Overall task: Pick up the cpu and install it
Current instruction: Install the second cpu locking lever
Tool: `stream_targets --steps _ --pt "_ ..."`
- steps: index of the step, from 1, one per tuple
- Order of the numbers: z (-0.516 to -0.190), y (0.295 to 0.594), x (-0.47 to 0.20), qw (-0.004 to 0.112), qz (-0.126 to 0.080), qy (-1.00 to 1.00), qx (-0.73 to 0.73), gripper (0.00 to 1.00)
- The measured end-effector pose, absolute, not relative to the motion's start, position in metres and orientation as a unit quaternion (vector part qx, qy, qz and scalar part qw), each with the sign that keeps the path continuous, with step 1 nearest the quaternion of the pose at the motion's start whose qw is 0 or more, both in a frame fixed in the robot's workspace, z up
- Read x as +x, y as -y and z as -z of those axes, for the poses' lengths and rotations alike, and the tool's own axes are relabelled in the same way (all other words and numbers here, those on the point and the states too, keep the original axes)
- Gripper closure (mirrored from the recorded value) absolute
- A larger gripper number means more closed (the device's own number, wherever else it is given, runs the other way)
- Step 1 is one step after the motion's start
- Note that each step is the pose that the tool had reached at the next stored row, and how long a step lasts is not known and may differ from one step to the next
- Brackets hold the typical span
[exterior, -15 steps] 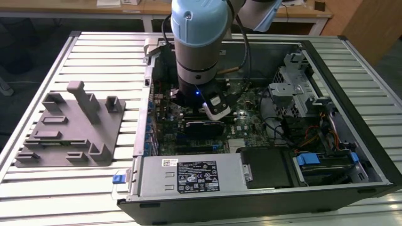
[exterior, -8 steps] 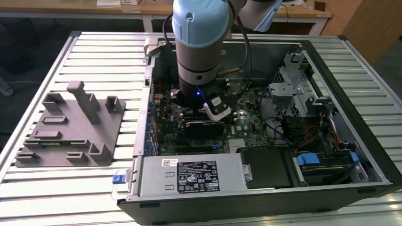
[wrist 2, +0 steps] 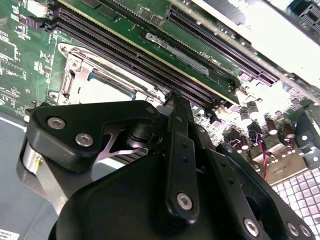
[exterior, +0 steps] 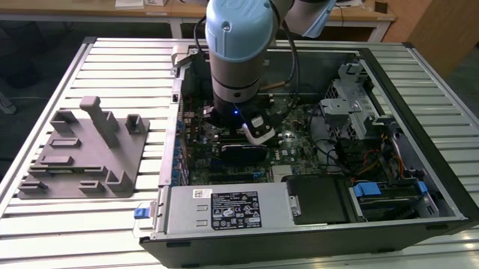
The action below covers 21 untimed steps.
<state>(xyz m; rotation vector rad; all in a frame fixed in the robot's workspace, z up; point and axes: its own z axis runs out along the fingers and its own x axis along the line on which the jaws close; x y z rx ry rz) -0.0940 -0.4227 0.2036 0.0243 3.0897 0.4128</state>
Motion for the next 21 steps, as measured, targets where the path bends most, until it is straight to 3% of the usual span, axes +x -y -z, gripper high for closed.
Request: stream_targets --steps 21 --pt "-0.1956 0.4227 -0.0941 0.016 -0.147 -0.988 0.039 0.89"
